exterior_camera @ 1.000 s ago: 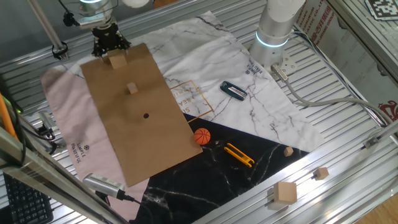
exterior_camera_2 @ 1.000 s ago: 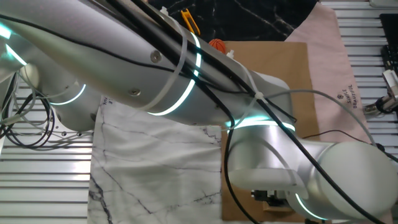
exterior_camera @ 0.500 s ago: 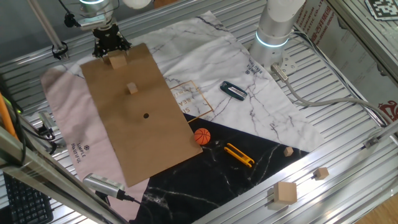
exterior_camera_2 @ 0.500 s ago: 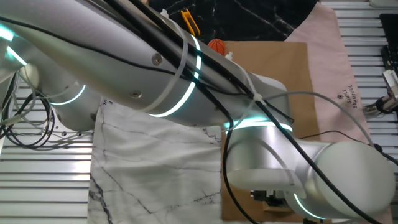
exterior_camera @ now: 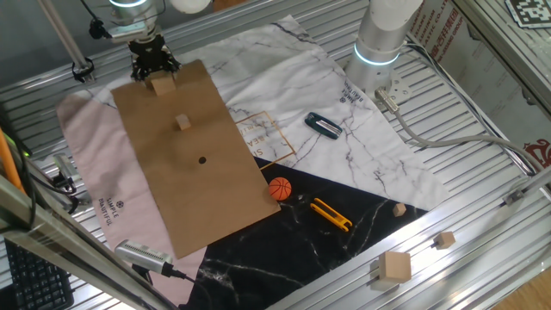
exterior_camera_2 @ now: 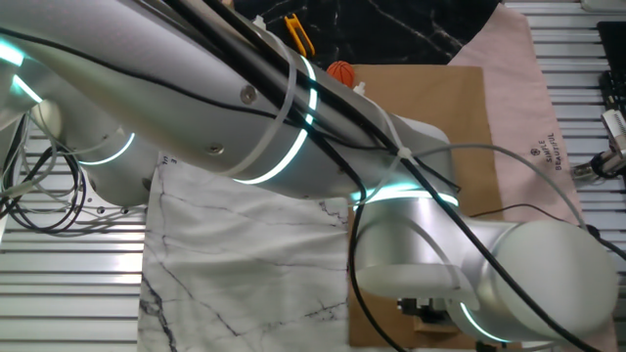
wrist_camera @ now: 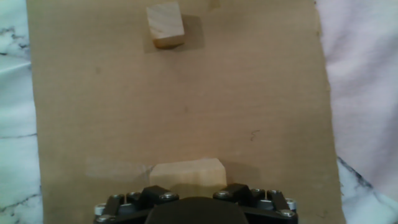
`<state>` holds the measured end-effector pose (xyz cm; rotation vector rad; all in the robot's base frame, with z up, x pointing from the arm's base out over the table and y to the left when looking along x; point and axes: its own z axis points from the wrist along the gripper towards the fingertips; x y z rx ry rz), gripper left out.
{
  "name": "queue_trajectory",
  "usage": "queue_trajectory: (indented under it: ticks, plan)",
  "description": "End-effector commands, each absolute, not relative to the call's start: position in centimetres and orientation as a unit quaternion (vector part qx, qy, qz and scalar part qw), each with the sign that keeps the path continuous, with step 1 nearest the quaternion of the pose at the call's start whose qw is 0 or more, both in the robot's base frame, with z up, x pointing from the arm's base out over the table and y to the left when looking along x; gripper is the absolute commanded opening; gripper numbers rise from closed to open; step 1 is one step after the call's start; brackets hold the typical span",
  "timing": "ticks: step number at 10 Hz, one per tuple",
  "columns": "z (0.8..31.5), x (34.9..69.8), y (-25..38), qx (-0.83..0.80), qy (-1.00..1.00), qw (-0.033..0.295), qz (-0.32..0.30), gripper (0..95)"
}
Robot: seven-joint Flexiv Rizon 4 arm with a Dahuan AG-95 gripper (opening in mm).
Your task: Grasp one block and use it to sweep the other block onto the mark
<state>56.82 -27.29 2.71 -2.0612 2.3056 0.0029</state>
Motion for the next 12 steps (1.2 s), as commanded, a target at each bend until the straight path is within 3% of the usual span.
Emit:
queue_trajectory:
  ticks: [1,5,6,8,9,10,12]
  plan:
    - [2.65,56.83,-27.19,-0.666,0.746,0.025,-0.001,76.0]
    - [2.49,56.77,-27.09,-0.665,0.746,0.027,-0.005,76.0]
    - [2.49,56.77,-27.09,-0.665,0.746,0.027,-0.005,57.0]
    - [2.48,56.77,-27.09,-0.666,0.746,0.029,-0.008,57.0]
    - [2.48,56.77,-27.10,-0.666,0.746,0.030,-0.009,38.0]
    - [2.47,56.76,-27.11,-0.666,0.745,0.031,-0.011,38.0]
    - [2.45,56.75,-27.10,-0.663,0.748,0.031,-0.011,0.0]
